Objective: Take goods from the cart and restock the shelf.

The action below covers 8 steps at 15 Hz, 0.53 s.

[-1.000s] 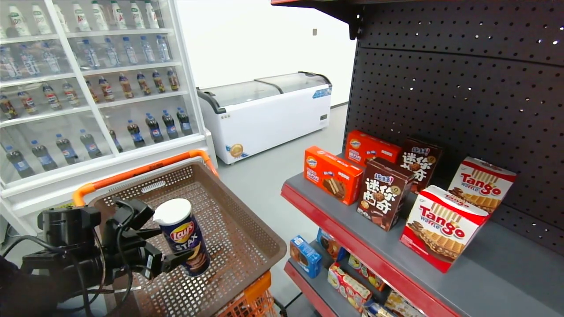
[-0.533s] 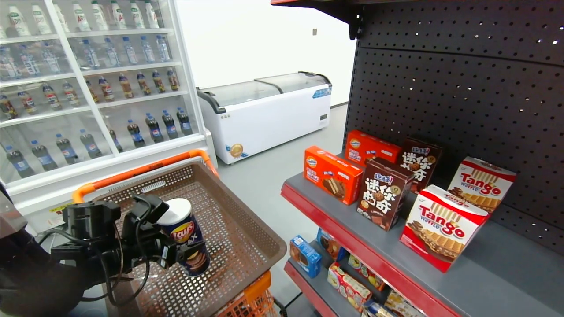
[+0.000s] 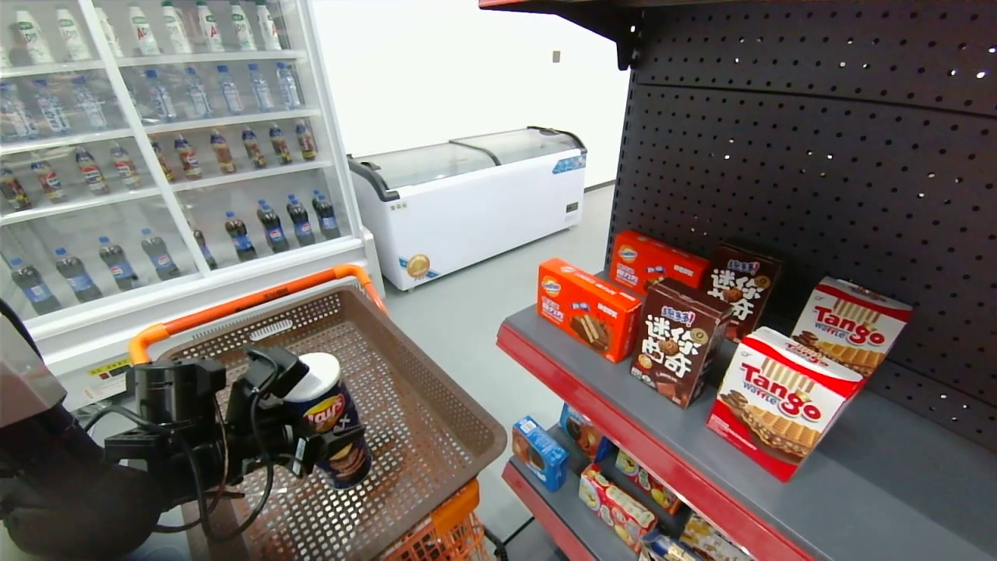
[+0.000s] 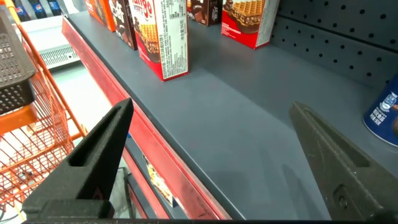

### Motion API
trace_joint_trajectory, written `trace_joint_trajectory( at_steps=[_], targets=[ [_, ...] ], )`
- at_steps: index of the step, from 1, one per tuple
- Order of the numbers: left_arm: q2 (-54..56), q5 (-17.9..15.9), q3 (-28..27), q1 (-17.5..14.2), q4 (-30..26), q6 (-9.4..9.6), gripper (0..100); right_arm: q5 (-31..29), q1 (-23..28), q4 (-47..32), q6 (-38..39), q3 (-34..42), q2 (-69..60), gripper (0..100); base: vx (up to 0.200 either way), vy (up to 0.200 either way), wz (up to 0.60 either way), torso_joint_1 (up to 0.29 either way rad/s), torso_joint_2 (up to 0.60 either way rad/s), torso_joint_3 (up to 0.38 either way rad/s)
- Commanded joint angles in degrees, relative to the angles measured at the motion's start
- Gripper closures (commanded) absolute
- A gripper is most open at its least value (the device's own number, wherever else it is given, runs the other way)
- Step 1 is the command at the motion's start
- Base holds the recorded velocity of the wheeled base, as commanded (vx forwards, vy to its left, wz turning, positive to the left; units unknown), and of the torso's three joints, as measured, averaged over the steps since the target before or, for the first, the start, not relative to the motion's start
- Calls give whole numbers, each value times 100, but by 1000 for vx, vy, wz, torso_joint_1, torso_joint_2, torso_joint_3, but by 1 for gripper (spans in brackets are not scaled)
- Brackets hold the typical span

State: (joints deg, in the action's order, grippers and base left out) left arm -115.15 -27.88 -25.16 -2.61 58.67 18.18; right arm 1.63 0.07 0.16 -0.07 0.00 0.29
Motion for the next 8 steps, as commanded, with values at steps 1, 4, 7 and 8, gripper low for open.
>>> trace_joint_trajectory(
  at_steps=[1, 4, 7, 8],
  targets=[
    [37, 2, -6, 32, -14, 19, 100, 4, 1, 2, -1, 0, 6, 0, 0, 0, 0, 0, 0, 0],
    [300, 362, 11, 85, -67, 28, 100, 4, 1, 2, -1, 0, -3, 0, 0, 0, 0, 0, 0, 0],
    [828, 1127, -41, 103, -102, -165, 100, 4, 1, 2, -1, 0, -3, 0, 0, 0, 0, 0, 0, 0],
    [1285, 1241, -156, 68, -471, -341, 100, 4, 1, 2, -1, 0, 6, 0, 0, 0, 0, 0, 0, 0]
  ],
)
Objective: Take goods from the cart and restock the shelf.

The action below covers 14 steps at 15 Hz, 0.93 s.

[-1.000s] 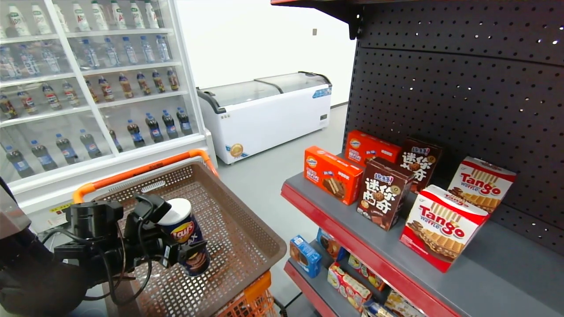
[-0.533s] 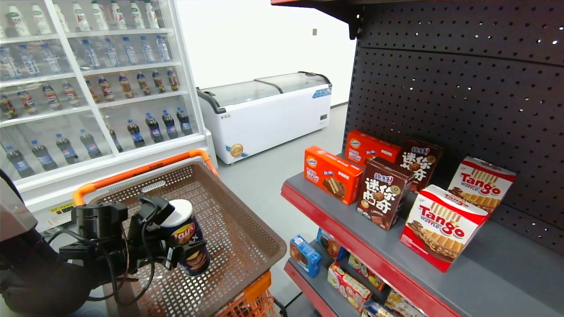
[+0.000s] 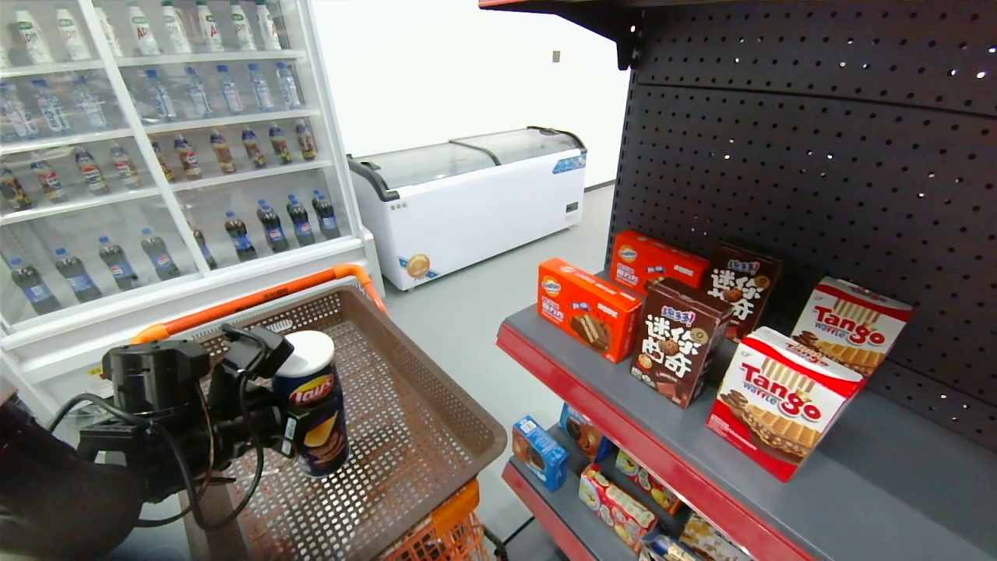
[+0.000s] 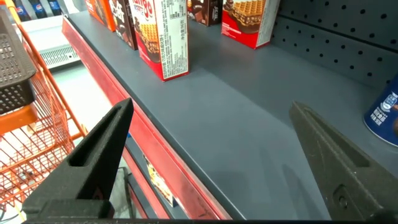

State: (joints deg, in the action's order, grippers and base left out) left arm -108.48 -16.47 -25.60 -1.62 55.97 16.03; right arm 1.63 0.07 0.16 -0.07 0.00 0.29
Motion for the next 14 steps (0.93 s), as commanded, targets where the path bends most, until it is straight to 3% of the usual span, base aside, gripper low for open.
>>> trace_joint_trajectory(
  at_steps=[1, 3, 5, 8, 12, 14],
  targets=[
    [952, 82, -147, -22, -543, -276, 100, 4, 1, 2, -1, 0, 6, 0, 0, 0, 0, 0, 0, 0],
    [1813, 3, -200, 4, -1211, -742, 100, 4, 1, 2, -1, 0, 6, 0, 0, 0, 0, 0, 0, 0],
    [2587, -23, -103, -5, -1914, -794, 100, 4, 1, 2, -1, 0, -3, 0, 0, 0, 0, 0, 0, 0],
    [4239, -208, 90, 65, -3522, -847, 100, 4, 1, 2, -1, 0, -3, 0, 0, 0, 0, 0, 0, 0],
    [5716, -234, 565, 57, -3962, -1005, 100, 4, 1, 2, -1, 0, -3, 0, 0, 0, 0, 0, 0, 0],
    [6638, -260, 670, 22, -4841, -1023, 100, 4, 1, 2, -1, 0, -3, 0, 0, 0, 0, 0, 0, 0]
  ],
)
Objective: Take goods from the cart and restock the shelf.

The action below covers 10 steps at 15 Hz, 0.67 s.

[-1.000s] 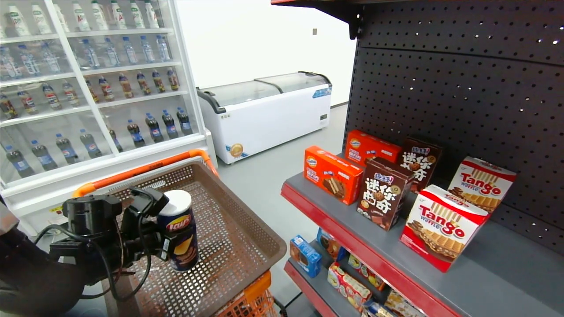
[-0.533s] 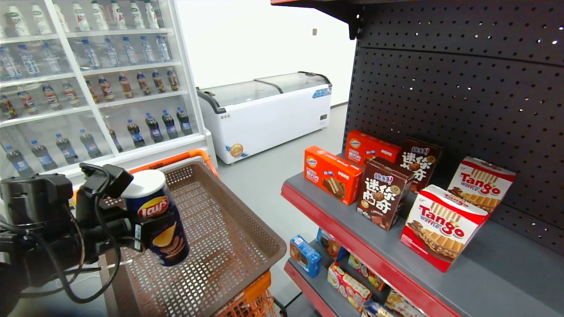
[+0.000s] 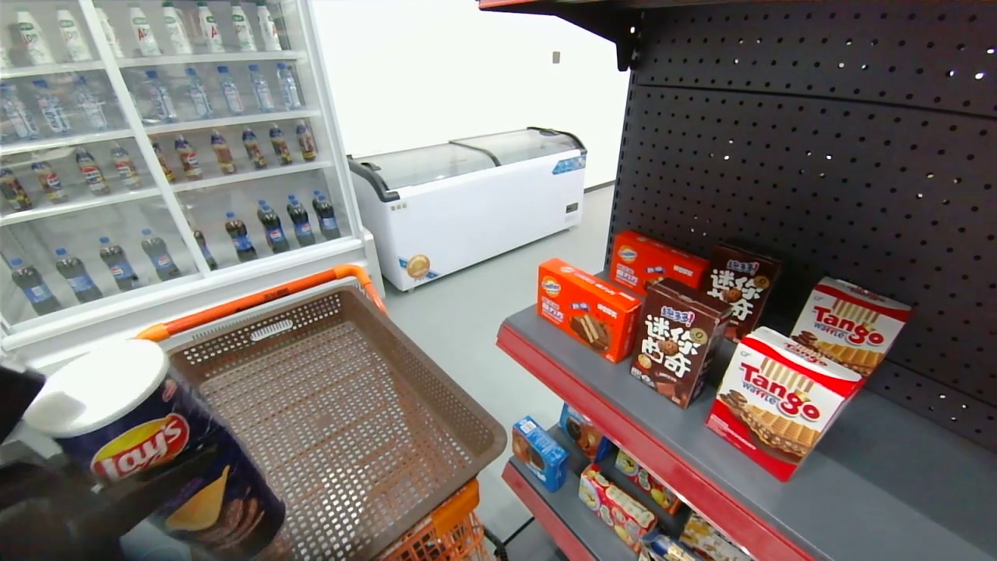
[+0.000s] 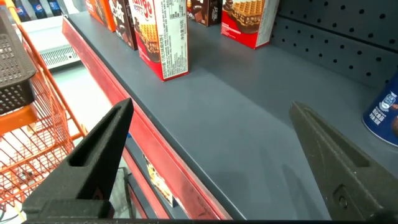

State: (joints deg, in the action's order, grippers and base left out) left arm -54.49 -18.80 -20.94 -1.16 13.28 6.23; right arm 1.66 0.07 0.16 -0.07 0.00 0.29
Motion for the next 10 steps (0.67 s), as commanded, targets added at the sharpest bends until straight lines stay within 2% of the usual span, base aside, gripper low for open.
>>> trace_joint_trajectory(
  at_steps=[1, 2, 3, 4, 6, 7, 9, 10],
  targets=[
    [1661, -1, 222, -25, -958, -52, 100, 1, 1, 2, -1, 0, -3, 0, 0, 0, 0, 0, 0, 0],
    [2171, 52, 266, -42, -1389, -52, 100, 1, 1, 2, -1, 0, 6, 0, 0, 0, 0, 0, 0, 0],
    [2426, 96, 266, -42, -1556, -60, 100, 1, 1, 2, -1, 0, -3, 0, 0, 0, 0, 0, 0, 0],
    [2663, 227, 328, -42, -1600, -52, 100, 1, 1, 2, -1, 0, 6, 0, 0, 0, 0, 0, 0, 0],
    [2865, 254, 372, -34, -1556, -113, 100, 1, 1, 2, -1, 0, 6, 0, 0, 0, 0, 0, 0, 0],
    [3050, 236, 389, -25, -1556, -342, 100, 1, 1, 2, -1, 0, -3, 0, 0, 0, 0, 0, 0, 0],
    [3375, 184, 530, 125, -1547, -350, 100, 1, 1, 2, -1, 0, -3, 0, 0, 0, 0, 0, 0, 0],
    [3533, 201, 591, 239, -1574, -280, 100, 1, 1, 2, -1, 0, 6, 0, 0, 0, 0, 0, 0, 0]
  ],
)
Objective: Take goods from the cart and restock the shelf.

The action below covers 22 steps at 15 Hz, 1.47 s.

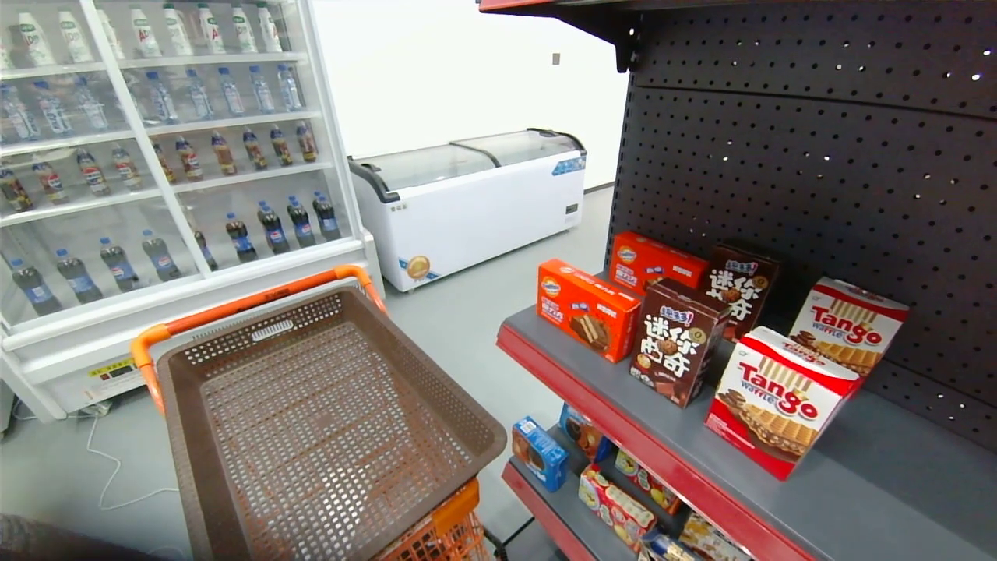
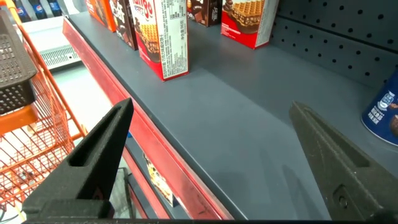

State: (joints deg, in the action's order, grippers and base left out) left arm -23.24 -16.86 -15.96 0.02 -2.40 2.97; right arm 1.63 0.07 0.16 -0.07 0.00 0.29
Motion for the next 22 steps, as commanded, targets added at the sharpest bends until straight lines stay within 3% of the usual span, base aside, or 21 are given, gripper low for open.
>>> trace_joint_trajectory(
  at_steps=[1, 7, 22],
  targets=[
    [539, 34, 84, 103, -24, 54, 100, 4, 1, 2, -1, 0, -3, 0, 0, 0, 0, 0, 0, 0],
    [583, 218, 75, 94, -24, 54, 100, 12, -7, 2, -1, 0, 6, 0, 0, 0, 0, 0, 0, 0],
    [706, 227, 356, 121, -24, 10, 100, 12, 1, 2, -1, 0, 6, 0, 0, 0, -600, 3, 2, 3]
  ],
)
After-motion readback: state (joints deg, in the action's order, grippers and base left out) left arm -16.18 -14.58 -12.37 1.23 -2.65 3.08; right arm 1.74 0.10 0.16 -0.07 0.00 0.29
